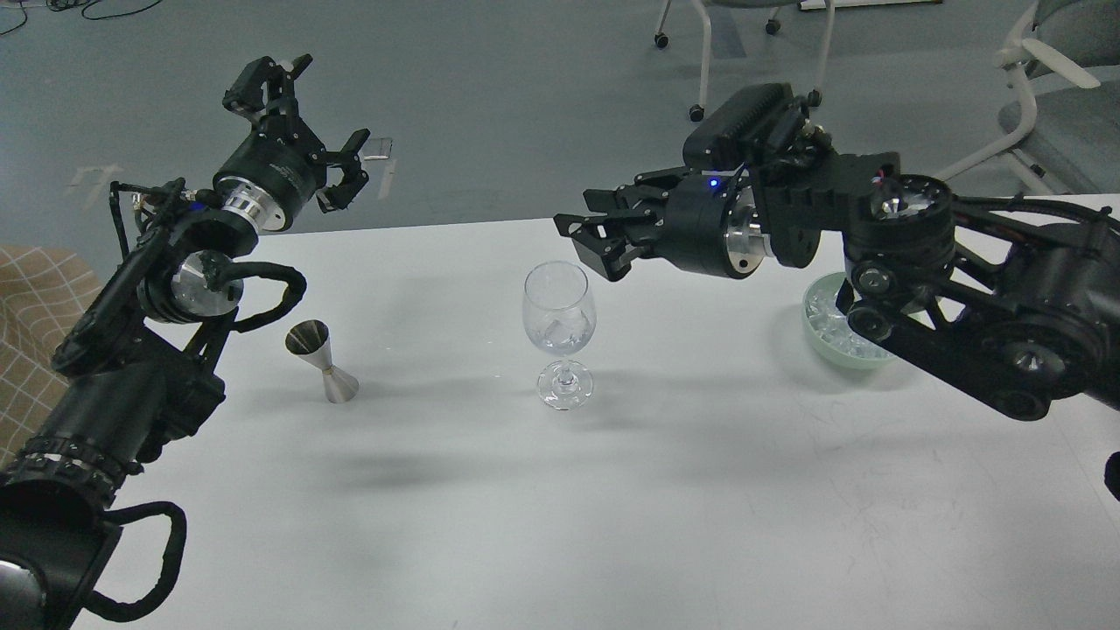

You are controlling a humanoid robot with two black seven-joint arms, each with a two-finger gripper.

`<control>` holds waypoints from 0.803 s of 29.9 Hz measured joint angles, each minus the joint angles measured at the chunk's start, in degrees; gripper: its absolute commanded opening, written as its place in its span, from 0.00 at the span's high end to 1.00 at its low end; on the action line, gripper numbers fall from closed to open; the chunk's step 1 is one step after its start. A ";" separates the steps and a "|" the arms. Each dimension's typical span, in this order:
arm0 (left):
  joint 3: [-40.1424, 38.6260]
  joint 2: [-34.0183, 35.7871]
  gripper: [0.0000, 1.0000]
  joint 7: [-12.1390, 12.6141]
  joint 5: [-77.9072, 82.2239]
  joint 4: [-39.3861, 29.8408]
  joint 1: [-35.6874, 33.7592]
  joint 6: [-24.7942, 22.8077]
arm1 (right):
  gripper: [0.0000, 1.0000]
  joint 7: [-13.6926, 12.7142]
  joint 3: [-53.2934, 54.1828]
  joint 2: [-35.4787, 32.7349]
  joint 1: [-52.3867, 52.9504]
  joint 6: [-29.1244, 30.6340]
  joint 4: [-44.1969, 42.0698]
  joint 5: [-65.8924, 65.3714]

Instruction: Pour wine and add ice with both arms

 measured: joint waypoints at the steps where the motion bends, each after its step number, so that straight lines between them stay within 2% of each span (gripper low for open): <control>1: 0.00 0.06 0.02 0.00 0.00 0.00 -0.01 -0.02 | 0.39 0.12 1.06 -0.45 0.30 0.15 -0.21 0.18; 2: 0.00 0.10 0.02 0.01 0.00 0.00 -0.01 -0.03 | 0.24 0.22 2.50 -1.14 0.75 0.26 -0.60 0.37; 3: 0.00 0.18 0.02 0.01 0.00 0.00 -0.01 -0.03 | 0.15 0.34 4.18 -1.83 1.31 0.34 -1.28 0.87; 5: 0.00 0.25 0.02 0.01 0.00 0.01 -0.01 -0.05 | 0.03 0.49 7.63 -2.75 2.23 0.39 -3.27 3.20; 7: 0.00 0.29 0.02 0.01 0.00 0.06 -0.01 -0.06 | 0.00 0.55 10.88 -3.38 2.71 0.41 -5.87 6.67; 17: -0.05 0.29 0.02 0.01 0.00 0.39 -0.01 -0.17 | 0.00 0.60 23.30 -3.76 4.62 0.41 -23.52 26.34; 24: -0.09 0.24 0.02 -0.19 -0.14 0.49 0.09 -1.45 | 0.00 1.46 27.22 -1.60 3.75 -4.65 -35.42 46.47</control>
